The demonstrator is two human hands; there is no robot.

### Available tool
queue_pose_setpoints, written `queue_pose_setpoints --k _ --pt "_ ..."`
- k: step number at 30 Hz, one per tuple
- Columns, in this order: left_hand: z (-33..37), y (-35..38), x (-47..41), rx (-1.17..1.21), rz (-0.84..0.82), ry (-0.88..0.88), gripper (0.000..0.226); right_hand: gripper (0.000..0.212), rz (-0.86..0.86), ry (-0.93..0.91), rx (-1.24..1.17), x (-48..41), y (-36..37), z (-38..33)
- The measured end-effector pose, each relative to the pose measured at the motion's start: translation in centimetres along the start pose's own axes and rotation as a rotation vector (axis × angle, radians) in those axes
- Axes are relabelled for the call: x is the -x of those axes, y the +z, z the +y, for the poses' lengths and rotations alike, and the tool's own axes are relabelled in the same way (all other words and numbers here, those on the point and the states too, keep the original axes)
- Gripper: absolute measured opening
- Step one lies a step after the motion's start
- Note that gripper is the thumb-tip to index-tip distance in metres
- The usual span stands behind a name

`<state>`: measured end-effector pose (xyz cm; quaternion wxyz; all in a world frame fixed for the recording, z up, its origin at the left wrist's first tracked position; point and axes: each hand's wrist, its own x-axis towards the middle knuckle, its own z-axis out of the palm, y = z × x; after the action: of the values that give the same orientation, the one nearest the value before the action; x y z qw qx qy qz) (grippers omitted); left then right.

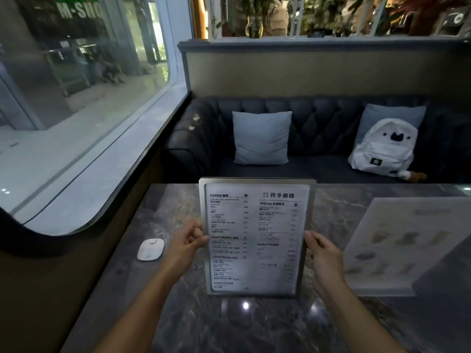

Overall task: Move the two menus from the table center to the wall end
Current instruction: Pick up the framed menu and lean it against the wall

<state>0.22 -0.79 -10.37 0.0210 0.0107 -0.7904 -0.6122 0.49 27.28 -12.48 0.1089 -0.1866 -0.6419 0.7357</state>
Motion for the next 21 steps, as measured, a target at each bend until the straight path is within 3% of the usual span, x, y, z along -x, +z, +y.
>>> queue_pose_setpoints --k 8,9,11,21 --pt "-1.2 -3.8 4.0 -0.024 0.133 -0.015 0.004 0.011 -0.13 -0.044 0.032 1.6 3.6 0.0" --pt "-1.1 -4.5 5.0 -0.029 0.169 -0.023 0.013 0.014 -0.157 -0.055 0.043 2.0 4.4 0.0" --pt "-1.2 -5.9 7.0 -0.022 0.237 -0.044 0.023 0.014 -0.226 -0.037 0.048 2.6 5.9 0.2" --pt "-1.7 -11.4 18.2 -0.119 0.548 -0.186 0.008 0.021 -0.587 0.054 0.104 8.5 14.0 1.9"
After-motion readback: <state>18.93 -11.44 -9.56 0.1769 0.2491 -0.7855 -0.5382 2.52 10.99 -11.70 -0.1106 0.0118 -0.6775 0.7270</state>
